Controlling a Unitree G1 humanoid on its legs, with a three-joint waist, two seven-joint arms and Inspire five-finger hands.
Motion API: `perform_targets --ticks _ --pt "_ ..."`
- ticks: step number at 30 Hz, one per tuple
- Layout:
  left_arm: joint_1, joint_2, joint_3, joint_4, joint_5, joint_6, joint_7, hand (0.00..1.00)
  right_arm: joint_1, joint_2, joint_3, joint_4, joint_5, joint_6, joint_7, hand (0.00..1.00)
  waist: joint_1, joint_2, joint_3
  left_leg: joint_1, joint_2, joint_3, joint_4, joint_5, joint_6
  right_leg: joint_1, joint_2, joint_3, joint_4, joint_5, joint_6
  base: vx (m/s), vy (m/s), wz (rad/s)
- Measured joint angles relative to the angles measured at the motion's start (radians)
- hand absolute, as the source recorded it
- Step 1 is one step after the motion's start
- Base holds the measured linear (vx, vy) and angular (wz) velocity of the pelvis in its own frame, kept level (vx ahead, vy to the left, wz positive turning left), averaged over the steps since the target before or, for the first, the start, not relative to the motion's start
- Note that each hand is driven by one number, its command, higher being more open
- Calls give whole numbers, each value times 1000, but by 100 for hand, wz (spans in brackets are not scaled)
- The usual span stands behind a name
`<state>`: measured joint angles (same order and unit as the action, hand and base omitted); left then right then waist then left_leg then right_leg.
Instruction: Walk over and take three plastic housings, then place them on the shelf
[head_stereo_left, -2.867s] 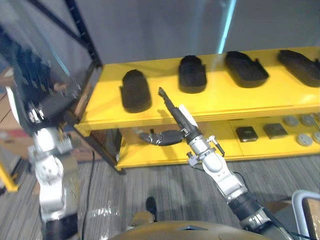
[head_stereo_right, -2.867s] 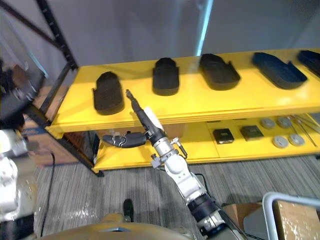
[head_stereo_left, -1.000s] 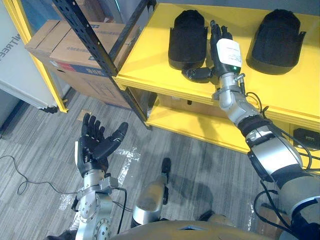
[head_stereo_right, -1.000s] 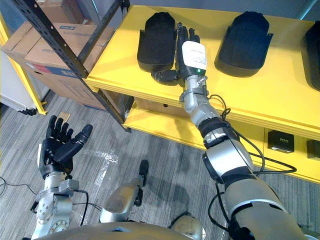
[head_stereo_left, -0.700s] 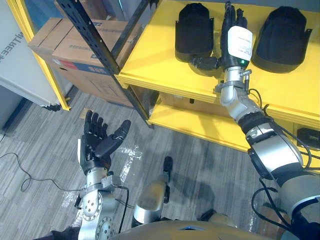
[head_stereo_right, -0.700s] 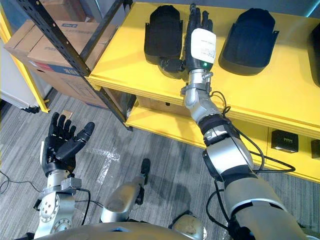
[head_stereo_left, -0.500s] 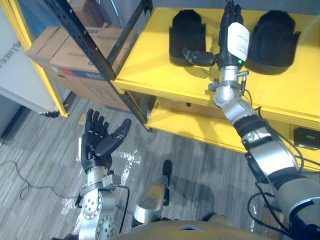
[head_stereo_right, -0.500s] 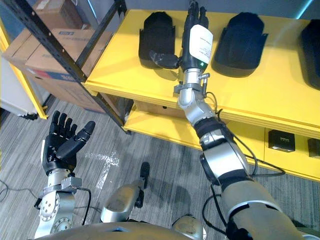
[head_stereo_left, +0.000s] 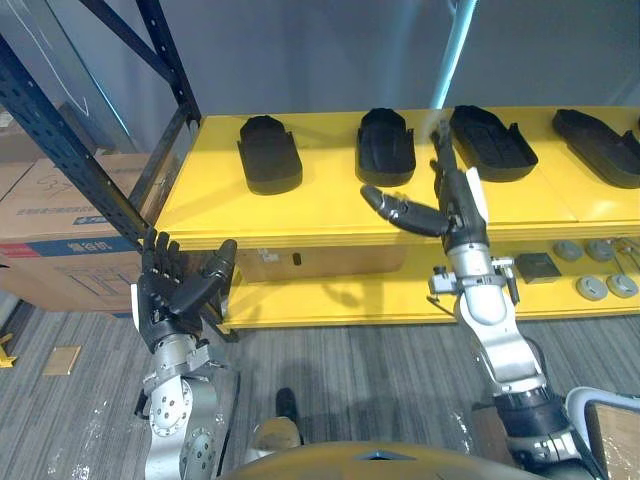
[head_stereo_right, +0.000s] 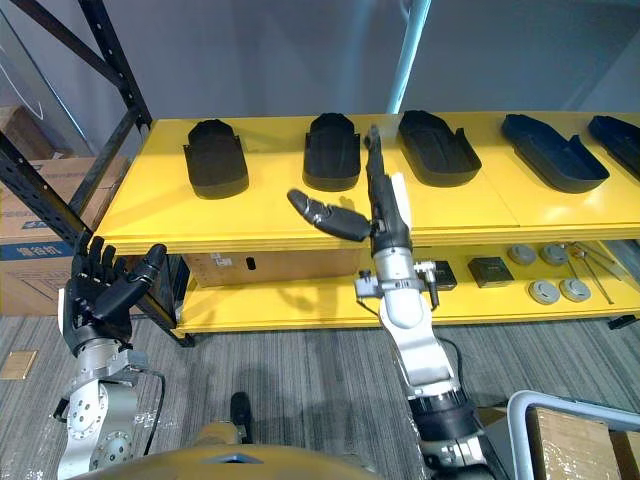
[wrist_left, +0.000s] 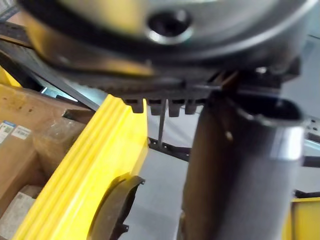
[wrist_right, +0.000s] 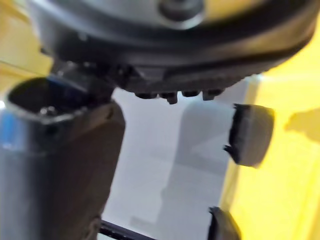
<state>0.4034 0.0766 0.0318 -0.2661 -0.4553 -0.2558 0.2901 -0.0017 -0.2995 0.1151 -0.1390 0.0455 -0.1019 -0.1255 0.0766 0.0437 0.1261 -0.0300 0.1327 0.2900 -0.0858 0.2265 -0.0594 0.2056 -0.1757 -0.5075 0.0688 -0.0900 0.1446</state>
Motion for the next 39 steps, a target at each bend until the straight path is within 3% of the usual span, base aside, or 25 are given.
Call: perform_targets --ticks 5,8,14,15,16,17,18,21,24,25,26,27,28,29,32,33,34,36,39 --pt "38 -18 76 -20 -9 73 -59 100 136 32 -37 90 60 0 125 100 -23 1 5 -31 -15 -33 -3 1 2 -9 -15 -43 39 -18 4 -5 0 22" --pt "54 -40 119 -20 -15 108 -71 100 130 33 -43 133 58 0 159 100 -8 1 13 -35 -33 -40 -3 -6 13 -2 -33 -78 56 -28 13 -9 20 35" --pt "86 -68 159 -19 -6 107 -38 100 114 18 -54 136 40 -9 110 100 -23 0 31 -67 -30 -4 -3 -31 7 -5 -33 -133 51 -34 4 -72 42 28" --pt "80 -67 160 0 -1 106 -28 100 101 24 -53 143 39 -9 90 100 -21 -31 45 -72 -32 44 14 -61 17 -7 -62 -150 33 -29 -3 -18 57 -3" --pt "80 -68 159 24 5 104 -26 100 82 24 -48 146 40 -8 74 100 -7 -21 53 -80 -22 61 124 -71 39 -10 -64 -145 35 -27 0 17 33 -20" --pt "86 -72 158 36 22 104 -24 100 72 21 -41 148 40 -7 67 100 -6 -8 48 -80 -16 57 126 -82 50 -11 -53 -145 35 -23 5 17 32 -20" --pt "75 -69 153 73 44 103 -24 100 22 29 -32 171 40 -7 48 100 -7 -13 50 -85 -17 52 94 -54 56 -25 -50 -144 36 8 6 -21 24 4" --pt "72 -70 110 145 72 103 -33 100 -50 30 -7 217 40 11 32 100 -7 -11 51 -79 -17 46 15 -11 47 -57 -40 -146 56 7 3 -83 45 8" --pt "73 -82 64 224 71 103 -34 100 -125 29 11 288 39 18 5 100 -7 9 62 -79 -10 43 -3 -29 24 -65 -30 -148 74 -1 -5 -149 55 10" --pt "66 -81 43 265 71 101 -38 100 -169 29 12 336 37 19 -15 100 -7 3 63 -86 -15 65 -3 -130 -57 -71 -37 -159 56 -2 -23 -176 91 17" --pt "51 -76 38 292 71 99 -43 100 -200 40 11 362 35 19 -28 100 0 -33 76 -103 -30 78 58 -126 4 -91 -75 -163 40 5 -41 -181 90 -1" --pt "47 -75 39 311 71 93 -47 100 -226 40 11 378 35 20 -34 100 8 -37 85 -116 -32 73 161 -119 37 -97 -93 -161 40 10 -43 -166 33 -44" --pt "48 -79 35 354 71 85 -55 100 -263 33 18 382 35 21 -40 100 23 -13 104 -143 -1 59 373 -177 34 -91 -69 -160 23 18 -30 -123 -21 -55" --pt "54 -83 23 386 71 84 -61 100 -282 19 25 382 35 21 -52 100 26 46 102 -117 25 46 318 -261 38 -94 -27 -169 8 45 -18 -112 1 -27" --pt "13 -74 12 424 68 83 -77 100 -301 27 -4 383 -1 16 -125 100 30 30 114 -103 -20 29 126 -189 5 -156 -44 -179 36 57 -24 -119 48 52" --pt "15 -78 9 426 67 83 -79 100 -306 27 -11 383 -1 16 -128 100 29 31 115 -91 -27 41 92 -191 3 -160 -49 -182 37 56 -26 -75 58 37" --pt "15 -78 4 425 65 77 -81 100 -316 27 -22 383 -2 16 -128 100 26 23 125 -74 -43 66 73 -188 11 -165 -77 -186 34 64 -48 -80 82 8" --pt "38 -81 3 433 66 57 -91 100 -343 19 -8 383 -14 16 -123 100 34 57 140 -80 -11 55 142 -163 19 -162 -59 -181 62 69 -49 -82 35 -16" --pt "29 -77 2 437 65 42 -93 100 -418 6 36 352 -49 5 -94 100 36 61 144 -64 -17 60 65 -138 5 -175 -50 -179 64 70 -50 -50 -11 14"
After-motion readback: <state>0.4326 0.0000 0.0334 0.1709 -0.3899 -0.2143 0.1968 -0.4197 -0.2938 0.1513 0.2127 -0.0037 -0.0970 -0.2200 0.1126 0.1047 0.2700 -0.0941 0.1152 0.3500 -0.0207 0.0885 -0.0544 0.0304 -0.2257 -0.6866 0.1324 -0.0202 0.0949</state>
